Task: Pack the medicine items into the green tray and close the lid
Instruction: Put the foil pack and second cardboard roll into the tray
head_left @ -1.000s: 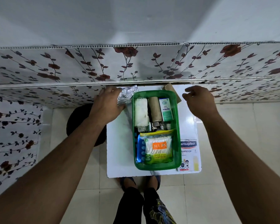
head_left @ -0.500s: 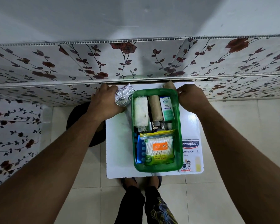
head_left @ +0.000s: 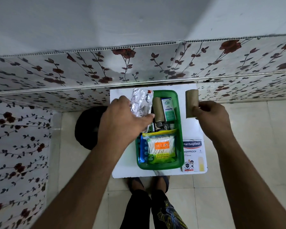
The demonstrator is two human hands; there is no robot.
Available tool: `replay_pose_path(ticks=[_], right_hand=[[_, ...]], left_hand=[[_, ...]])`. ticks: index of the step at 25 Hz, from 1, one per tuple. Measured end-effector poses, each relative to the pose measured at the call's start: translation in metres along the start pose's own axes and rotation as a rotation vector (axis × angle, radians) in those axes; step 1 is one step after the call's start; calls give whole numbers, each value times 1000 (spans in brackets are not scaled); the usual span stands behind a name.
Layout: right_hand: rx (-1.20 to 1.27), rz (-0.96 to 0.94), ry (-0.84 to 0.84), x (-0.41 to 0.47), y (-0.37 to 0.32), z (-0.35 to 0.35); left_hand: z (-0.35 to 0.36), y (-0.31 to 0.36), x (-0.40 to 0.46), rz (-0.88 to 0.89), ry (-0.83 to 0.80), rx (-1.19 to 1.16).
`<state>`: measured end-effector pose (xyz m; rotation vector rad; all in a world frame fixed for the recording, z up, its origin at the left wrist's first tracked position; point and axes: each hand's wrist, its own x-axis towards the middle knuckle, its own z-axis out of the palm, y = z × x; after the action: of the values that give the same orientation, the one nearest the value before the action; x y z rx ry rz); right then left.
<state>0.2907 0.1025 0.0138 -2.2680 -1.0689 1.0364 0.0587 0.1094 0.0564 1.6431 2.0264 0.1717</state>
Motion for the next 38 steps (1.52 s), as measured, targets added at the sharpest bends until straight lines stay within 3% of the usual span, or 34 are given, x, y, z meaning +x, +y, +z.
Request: replay_pose_path(ticks=[8,12,14,17,21,24,29,34,38], right_hand=[[84,-21,-14,-17,3,-15],[77,-35,-22,-23,3,-22],[64,-69,-44,-30,-6,-16],[-72,-153,-52,-38,-20,0],[-449,-315,32,-41,-35,25],[-632,-394,49,-40,-46,36],[-710,-417,71,-27,-42,50],[-516,-322,101,-29,-38,33],[-221,-102,162,-38,3,-15]], left_hand=[[28,17,8,88,18,249],[27,-2,10,372,-11,281],[32,-13,18,413,-46,389],[42,-13,26,422,5,549],[47,-14,28,404,34,613],[46,-15,26,408,43,594],[39,-22,29,401,37,505],[32,-21,26,421,28,362],[21,4,8,503,5,110]])
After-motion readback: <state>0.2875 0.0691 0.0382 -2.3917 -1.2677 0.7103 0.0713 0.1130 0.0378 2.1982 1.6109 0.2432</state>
